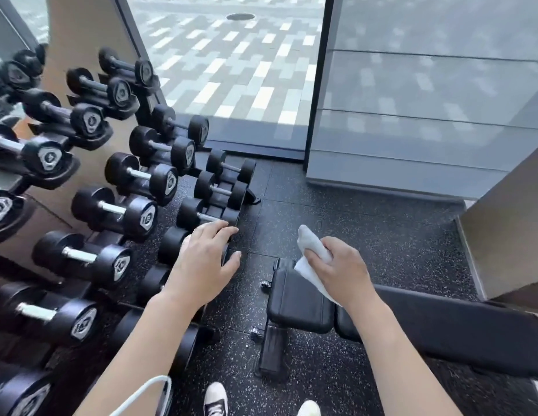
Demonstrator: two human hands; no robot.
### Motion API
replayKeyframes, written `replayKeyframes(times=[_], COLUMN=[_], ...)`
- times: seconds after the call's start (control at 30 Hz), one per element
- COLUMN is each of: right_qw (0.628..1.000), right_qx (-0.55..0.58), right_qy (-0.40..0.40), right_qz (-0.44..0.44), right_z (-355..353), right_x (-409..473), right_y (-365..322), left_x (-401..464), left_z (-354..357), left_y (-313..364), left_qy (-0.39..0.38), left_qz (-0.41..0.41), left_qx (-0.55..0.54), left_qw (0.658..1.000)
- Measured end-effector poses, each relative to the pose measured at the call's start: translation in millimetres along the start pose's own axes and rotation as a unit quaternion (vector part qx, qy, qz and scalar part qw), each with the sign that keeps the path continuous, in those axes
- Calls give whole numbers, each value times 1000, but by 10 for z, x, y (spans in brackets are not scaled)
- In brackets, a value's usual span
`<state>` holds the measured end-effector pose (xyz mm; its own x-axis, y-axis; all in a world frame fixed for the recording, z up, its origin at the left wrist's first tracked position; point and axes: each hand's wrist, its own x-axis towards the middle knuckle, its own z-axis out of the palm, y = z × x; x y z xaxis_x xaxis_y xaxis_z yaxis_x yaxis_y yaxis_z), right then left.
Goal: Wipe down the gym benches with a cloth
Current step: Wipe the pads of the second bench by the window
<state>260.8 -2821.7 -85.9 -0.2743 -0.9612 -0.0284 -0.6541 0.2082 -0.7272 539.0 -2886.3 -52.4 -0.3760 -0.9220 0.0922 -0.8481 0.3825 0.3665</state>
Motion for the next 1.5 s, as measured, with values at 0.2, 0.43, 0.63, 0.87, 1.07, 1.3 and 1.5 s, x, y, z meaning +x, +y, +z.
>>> replayKeyframes(times=[0.2, 0.43, 0.63, 0.87, 1.07, 1.3, 1.5], right_qw=[999, 989, 989, 986, 981, 986, 985], right_qx=[-47, -117, -88, -76, -119, -133, -139], right_qy=[-6, -36, -48, -68, -112, -101, 15], right_qz=[25, 86, 112, 136, 108, 15, -99], right_z=[294, 877, 1593, 2391, 3384, 4380, 4908], right_x=[476, 977, 1566, 2076, 2297, 2479, 1886], right_y=[140, 221, 880, 2066, 3098, 3932, 4125], left_x=[685, 1704, 2055, 2049, 1731, 927, 480], left_z=[342, 966, 1998, 3435, 4753, 5861, 6362], left_y=[-360, -1057, -1442, -1816, -1995, -2137, -2270], left_qy=[-45, -130, -186, -220, -274, -326, -315], left_qz=[35, 136, 131, 75, 49, 0, -17], left_qx=[-14, 34, 16, -8, -17, -87, -163], left_qw=[998, 982, 974, 973, 960, 941, 935])
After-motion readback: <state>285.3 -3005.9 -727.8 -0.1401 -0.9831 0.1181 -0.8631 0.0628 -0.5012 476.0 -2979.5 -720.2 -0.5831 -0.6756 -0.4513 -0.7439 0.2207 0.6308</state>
